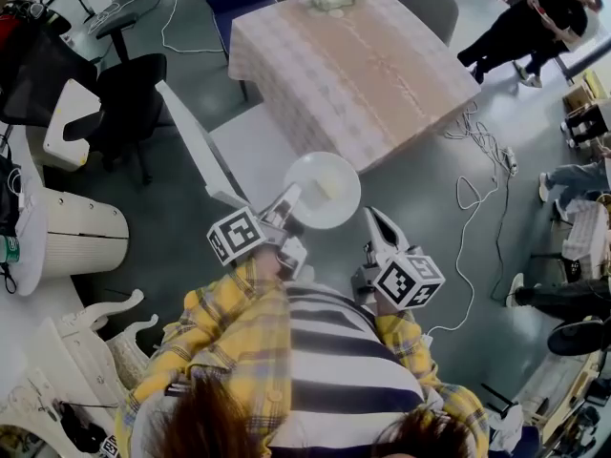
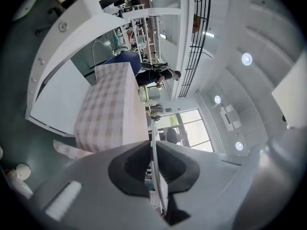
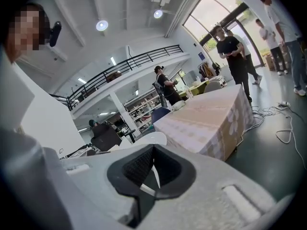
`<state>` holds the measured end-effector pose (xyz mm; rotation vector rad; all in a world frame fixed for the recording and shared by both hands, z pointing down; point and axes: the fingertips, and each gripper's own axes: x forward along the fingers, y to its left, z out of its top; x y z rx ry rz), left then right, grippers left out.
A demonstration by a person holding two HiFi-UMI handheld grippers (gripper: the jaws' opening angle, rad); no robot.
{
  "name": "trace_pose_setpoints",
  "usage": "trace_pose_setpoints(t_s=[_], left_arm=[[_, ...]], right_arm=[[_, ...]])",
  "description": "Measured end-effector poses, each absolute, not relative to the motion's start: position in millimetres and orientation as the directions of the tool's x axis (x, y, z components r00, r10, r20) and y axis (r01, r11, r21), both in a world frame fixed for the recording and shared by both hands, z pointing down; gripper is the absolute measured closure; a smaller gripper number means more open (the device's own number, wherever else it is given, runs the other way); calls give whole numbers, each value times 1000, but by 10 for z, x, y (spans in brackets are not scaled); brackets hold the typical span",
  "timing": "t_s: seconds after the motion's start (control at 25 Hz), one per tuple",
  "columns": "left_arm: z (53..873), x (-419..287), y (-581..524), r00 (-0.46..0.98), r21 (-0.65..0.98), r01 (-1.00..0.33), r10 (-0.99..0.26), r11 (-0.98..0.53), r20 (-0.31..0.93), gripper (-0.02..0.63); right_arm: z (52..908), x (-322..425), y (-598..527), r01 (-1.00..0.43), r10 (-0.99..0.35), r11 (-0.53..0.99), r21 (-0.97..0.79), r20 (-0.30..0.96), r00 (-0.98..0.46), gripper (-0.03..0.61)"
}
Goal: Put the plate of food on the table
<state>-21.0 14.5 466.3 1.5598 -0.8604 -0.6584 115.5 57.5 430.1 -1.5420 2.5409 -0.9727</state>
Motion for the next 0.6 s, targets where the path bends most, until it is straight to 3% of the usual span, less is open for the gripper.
trace_pose_setpoints(t_s=[0.6], left_arm=[[4705,91,-497,536,984,-171,-842,-42,57,607]], right_arm=[[4417,1351,-25,-778,-767,365,-511,309,-562,580]])
